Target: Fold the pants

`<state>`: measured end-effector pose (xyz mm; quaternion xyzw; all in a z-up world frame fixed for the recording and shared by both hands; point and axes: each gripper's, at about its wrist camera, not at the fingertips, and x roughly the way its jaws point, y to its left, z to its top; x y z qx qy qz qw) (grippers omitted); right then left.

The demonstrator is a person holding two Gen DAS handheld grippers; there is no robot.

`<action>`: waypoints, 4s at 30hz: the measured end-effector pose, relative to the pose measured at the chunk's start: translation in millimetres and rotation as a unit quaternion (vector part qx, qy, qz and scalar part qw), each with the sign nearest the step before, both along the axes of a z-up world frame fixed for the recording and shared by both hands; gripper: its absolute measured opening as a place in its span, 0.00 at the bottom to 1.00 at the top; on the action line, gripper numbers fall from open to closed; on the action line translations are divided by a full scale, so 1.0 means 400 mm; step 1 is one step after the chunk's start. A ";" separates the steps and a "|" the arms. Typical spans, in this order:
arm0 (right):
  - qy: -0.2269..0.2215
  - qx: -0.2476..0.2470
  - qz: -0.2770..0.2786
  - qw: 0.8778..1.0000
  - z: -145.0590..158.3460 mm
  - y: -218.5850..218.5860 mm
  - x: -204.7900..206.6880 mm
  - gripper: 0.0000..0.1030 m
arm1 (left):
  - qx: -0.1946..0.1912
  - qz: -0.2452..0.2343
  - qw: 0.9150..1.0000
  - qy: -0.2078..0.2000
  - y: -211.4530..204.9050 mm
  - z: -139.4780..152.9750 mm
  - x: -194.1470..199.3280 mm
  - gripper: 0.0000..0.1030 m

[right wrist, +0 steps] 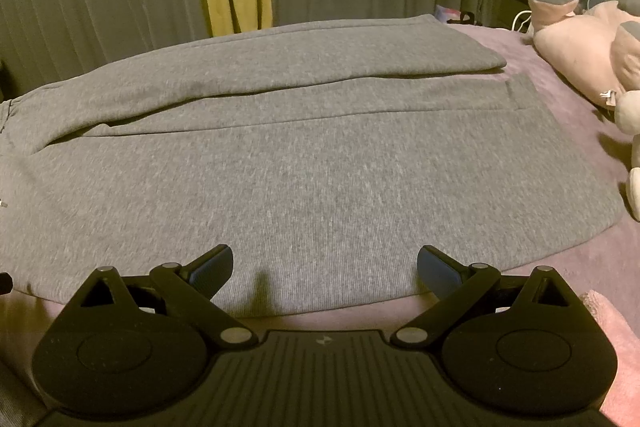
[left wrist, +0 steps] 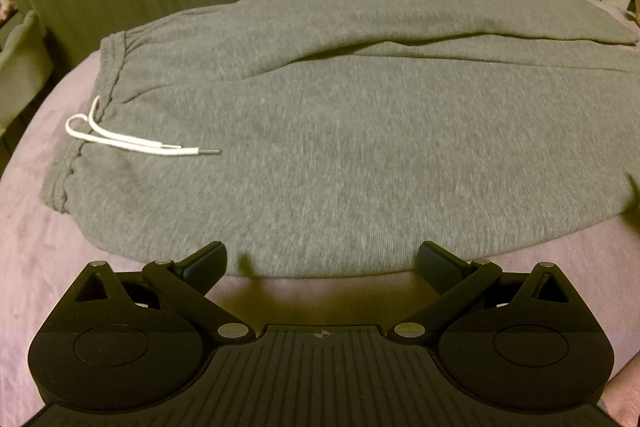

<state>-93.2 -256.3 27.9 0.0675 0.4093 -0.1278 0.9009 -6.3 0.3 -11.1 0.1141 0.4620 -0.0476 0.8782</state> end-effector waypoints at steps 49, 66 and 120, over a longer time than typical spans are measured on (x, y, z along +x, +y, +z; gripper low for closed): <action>-0.003 0.001 0.001 1.000 0.001 0.001 0.005 0.96 | 0.003 0.000 1.000 0.009 -0.002 0.003 0.004 1.00; -0.001 0.007 0.002 1.000 -0.001 0.003 0.009 0.96 | 0.004 0.001 1.000 0.008 -0.002 0.006 0.006 1.00; 0.105 0.103 -0.253 0.956 -0.088 -0.356 1.235 0.64 | 0.087 0.287 0.936 -0.187 0.070 -0.131 0.451 1.00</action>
